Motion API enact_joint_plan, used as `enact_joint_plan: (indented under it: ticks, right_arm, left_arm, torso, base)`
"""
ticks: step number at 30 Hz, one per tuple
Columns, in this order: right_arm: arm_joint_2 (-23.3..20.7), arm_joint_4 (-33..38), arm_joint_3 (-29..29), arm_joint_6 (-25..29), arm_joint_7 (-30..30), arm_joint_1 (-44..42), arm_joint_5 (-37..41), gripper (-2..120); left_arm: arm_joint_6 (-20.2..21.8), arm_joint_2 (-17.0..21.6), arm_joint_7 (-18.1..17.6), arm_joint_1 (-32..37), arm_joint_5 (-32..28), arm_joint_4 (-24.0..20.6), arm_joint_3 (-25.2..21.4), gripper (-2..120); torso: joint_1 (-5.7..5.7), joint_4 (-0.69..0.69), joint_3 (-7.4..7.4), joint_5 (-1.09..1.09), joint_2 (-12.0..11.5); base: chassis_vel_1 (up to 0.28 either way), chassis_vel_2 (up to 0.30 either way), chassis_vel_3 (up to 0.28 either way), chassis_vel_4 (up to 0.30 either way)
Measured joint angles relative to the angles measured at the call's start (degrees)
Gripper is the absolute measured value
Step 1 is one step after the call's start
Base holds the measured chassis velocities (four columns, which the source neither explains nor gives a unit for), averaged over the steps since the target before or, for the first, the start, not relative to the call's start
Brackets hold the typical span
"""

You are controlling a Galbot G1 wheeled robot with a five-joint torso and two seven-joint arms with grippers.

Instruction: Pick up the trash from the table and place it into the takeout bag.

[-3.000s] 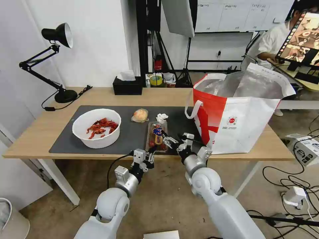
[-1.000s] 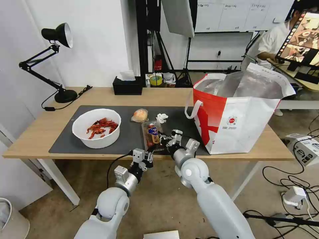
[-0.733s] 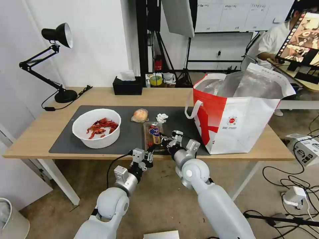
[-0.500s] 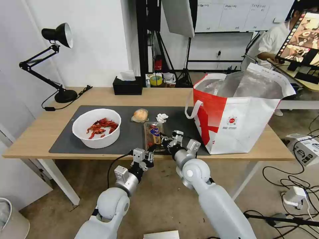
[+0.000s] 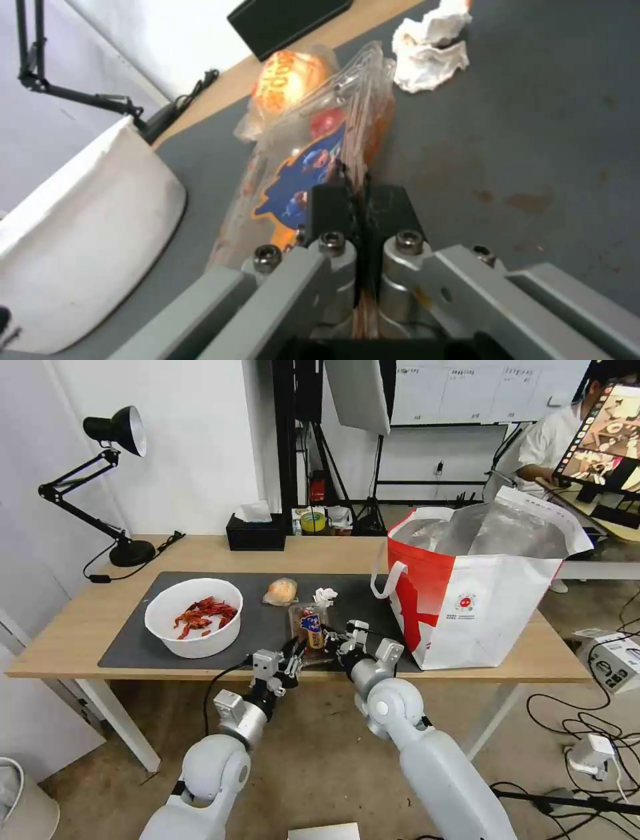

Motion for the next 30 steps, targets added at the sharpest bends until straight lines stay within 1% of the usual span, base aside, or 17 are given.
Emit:
enact_joint_plan:
  ticks: [1, 2, 3, 4, 5, 6, 7, 9, 10, 11, 13, 14, 16, 17, 19, 21, 30]
  right_arm:
    - [0.0, 0.1, -0.1, 0.0, -0.1, 0.0, -0.1, 0]
    - [0.0, 0.1, -0.1, 0.0, -0.1, 0.0, -0.1, 0]
    - [0.1, 0.2, -0.1, 0.0, -0.2, 0.0, -0.2, 0]
    - [0.1, 0.2, -0.1, 0.0, -0.2, 0.0, -0.2, 0]
    - [0.3, 0.2, -0.1, 0.0, -0.2, 0.0, -0.2, 0]
    - [0.3, 0.2, -0.2, 0.0, -0.2, 0.0, -0.3, 0]
    - [0.3, 0.2, -0.2, 0.0, -0.2, 0.0, -0.3, 0]
    - [0.4, 0.2, -0.2, 0.1, -0.3, 0.0, -0.6, 0]
    - [0.4, 0.2, -0.2, 0.1, -0.3, 0.0, -0.6, 0]
    - [0.5, 0.2, -0.3, 0.1, -0.4, 0.1, -0.8, 0]
    - [0.6, 0.2, -0.3, 0.1, -0.6, 0.1, -1.1, 0]
    - [0.6, 0.2, -0.3, 0.1, -0.6, 0.1, -1.1, 0]
    - [0.6, 0.3, -0.3, 0.1, -0.7, 0.2, -1.3, 0]
    - [0.6, 0.5, -0.3, 0.1, -0.9, 0.1, -1.7, 0]
    - [0.6, 0.9, -0.1, 0.2, -1.0, -0.1, -2.1, 0]
    - [0.0, 2.6, 0.7, 0.3, -1.4, -1.4, -3.3, 0]
    - [-0.6, 4.8, 0.5, 1.5, -2.6, -1.8, -5.9, 0]
  left_arm:
    - [0.0, -0.2, 0.0, 0.4, 0.0, -0.5, -0.6, 52]
    - [0.0, -0.2, 0.0, 0.4, 0.0, -0.6, -0.8, 54]
    - [0.0, -0.5, 0.0, 0.8, 0.0, -1.0, -1.3, 60]
    - [0.0, -0.5, 0.0, 0.8, 0.0, -1.0, -1.3, 60]
    - [-0.1, -0.8, 0.0, 1.0, 0.1, -1.5, -2.0, 67]
    - [-0.1, -0.9, 0.0, 1.2, 0.1, -1.7, -2.4, 70]
    - [-0.1, -0.9, 0.0, 1.2, 0.1, -1.7, -2.4, 70]
    - [-0.1, -1.5, 0.0, 1.7, 0.1, -2.3, -3.9, 80]
    - [-0.1, -1.5, 0.0, 1.7, 0.1, -2.3, -3.9, 80]
    - [-0.2, -1.9, 0.0, 2.1, 0.1, -2.7, -5.0, 87]
    - [-0.4, -2.5, 0.1, 2.7, 0.2, -3.2, -6.5, 95]
    - [-0.4, -2.5, 0.1, 2.7, 0.2, -3.2, -6.5, 95]
    - [-0.7, -3.1, 0.2, 3.2, 0.2, -3.6, -7.7, 99]
    - [-0.9, -3.9, 0.3, 3.6, 0.2, -4.1, -8.7, 99]
    - [-1.0, -4.3, 0.3, 3.7, 0.2, -4.2, -9.1, 100]
    - [-1.2, -5.3, 0.4, 3.8, 0.0, -4.4, -10.0, 100]
    - [-1.7, -5.8, 0.7, 4.8, -1.0, -6.2, -12.2, 100]
  torso:
    - [0.00, 0.00, 0.00, 0.00, 0.0]
    - [0.00, 0.00, 0.00, 0.00, 0.0]
    - [0.00, 0.00, 0.00, 0.00, 0.0]
    - [0.00, 0.00, 0.00, 0.00, 0.0]
    - [0.00, 0.00, 0.00, 0.00, 0.0]
    - [0.00, 0.00, 0.00, 0.00, 0.0]
    - [0.00, 0.00, 0.00, 0.00, 0.0]
    - [0.00, 0.00, 0.00, 0.00, 0.0]
    - [0.00, 0.00, 0.00, 0.00, 0.0]
    - [0.00, 0.00, 0.00, 0.00, 0.0]
    - [0.00, 0.00, 0.00, 0.00, 0.0]
    - [0.00, 0.00, 0.00, 0.00, 0.0]
    - [0.00, 0.00, 0.00, 0.00, 0.0]
    - [0.00, 0.01, 0.00, 0.00, 0.0]
    - [0.00, 0.01, 0.00, 0.00, 0.0]
    - [0.00, -0.02, 0.00, 0.00, 0.0]
    - [0.00, 0.00, 0.00, 0.00, 0.0]
  base:
    - [0.000, 0.000, 0.000, 0.000]
    - [0.000, 0.000, 0.000, 0.000]
    - [0.000, 0.000, 0.000, 0.000]
    - [0.000, 0.000, 0.000, 0.000]
    - [0.000, 0.000, 0.000, 0.000]
    - [0.000, 0.000, 0.000, 0.000]
    - [0.000, 0.000, 0.000, 0.000]
    - [0.000, 0.000, 0.000, 0.000]
    - [0.000, 0.000, 0.000, 0.000]
    - [0.000, 0.000, 0.000, 0.000]
    - [0.000, 0.000, 0.000, 0.000]
    - [0.000, 0.000, 0.000, 0.000]
    - [0.000, 0.000, 0.000, 0.000]
    - [0.000, 0.000, 0.000, 0.000]
    - [0.000, 0.000, 0.000, 0.000]
    - [0.000, 0.000, 0.000, 0.000]
    - [0.000, 0.000, 0.000, 0.000]
